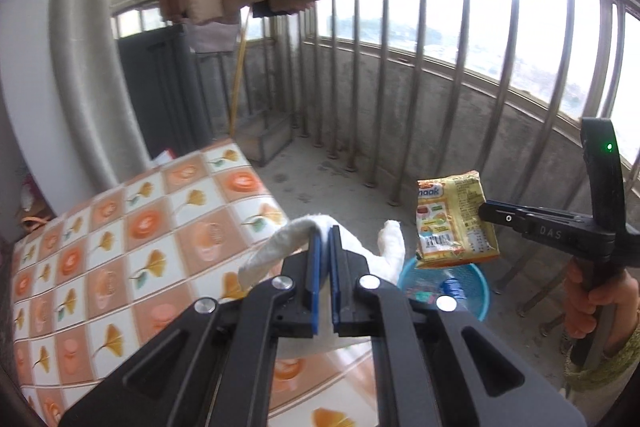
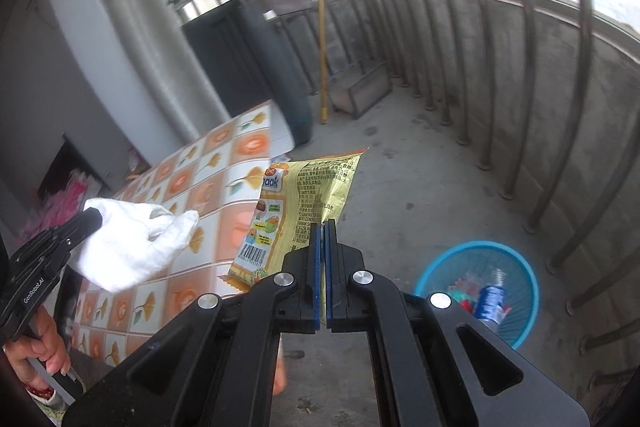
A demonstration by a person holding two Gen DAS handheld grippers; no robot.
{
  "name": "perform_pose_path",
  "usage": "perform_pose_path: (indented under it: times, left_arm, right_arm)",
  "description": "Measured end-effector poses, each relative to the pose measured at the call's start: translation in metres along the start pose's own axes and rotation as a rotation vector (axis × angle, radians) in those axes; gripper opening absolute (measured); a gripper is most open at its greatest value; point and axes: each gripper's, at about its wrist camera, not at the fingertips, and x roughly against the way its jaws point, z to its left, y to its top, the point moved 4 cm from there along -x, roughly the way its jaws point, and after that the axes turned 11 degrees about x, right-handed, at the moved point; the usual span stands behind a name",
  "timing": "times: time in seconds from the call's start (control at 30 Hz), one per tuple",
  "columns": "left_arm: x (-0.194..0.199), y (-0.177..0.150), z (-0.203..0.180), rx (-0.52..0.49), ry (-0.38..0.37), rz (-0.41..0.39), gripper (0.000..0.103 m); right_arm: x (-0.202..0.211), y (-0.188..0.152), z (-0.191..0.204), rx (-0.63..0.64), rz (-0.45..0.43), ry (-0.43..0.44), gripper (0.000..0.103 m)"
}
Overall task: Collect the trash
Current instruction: 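Carry the glove and packet over the blue wastebasket and open both tools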
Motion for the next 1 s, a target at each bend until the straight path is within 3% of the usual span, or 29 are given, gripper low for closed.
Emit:
perform_pose_path:
  times: [0.37,0.73,0.83,0.87,0.9,0.97,1.0]
  left_arm:
    - [-0.089,-0.014,-0.08,0.019,-0.254,0.234,0.004]
    - [-0.184,-0.039,-0.153,-0.005,-0.316,0.411,0.005]
    - [-0.213,-0.053,-0.163,-0.009,-0.309,0.466,0.013]
    - [-0.224,-0.059,-0.163,0.0,-0.303,0.497,0.022]
    - [-0.232,-0.063,-0.162,0.018,-0.291,0.519,0.028]
    - [-0.239,-0.067,-0.151,0.075,-0.276,0.529,0.031]
    - [-0.24,-0.067,-0.146,0.104,-0.28,0.529,0.032]
  right_arm:
    - [0.006,-0.049,-0.096,-0.204,0.046,-0.16,0.0]
    - [-0.023,-0.096,-0.162,-0.389,0.126,-0.207,0.001]
    - [-0.041,-0.107,-0.181,-0.466,0.138,-0.18,0.006]
    - [-0.052,-0.114,-0.19,-0.494,0.153,-0.175,0.011]
    - [-0.058,-0.12,-0.196,-0.518,0.162,-0.172,0.02]
    - [-0.074,-0.138,-0.211,-0.576,0.191,-0.174,0.036]
    - [-0.079,-0.144,-0.216,-0.596,0.208,-0.186,0.036]
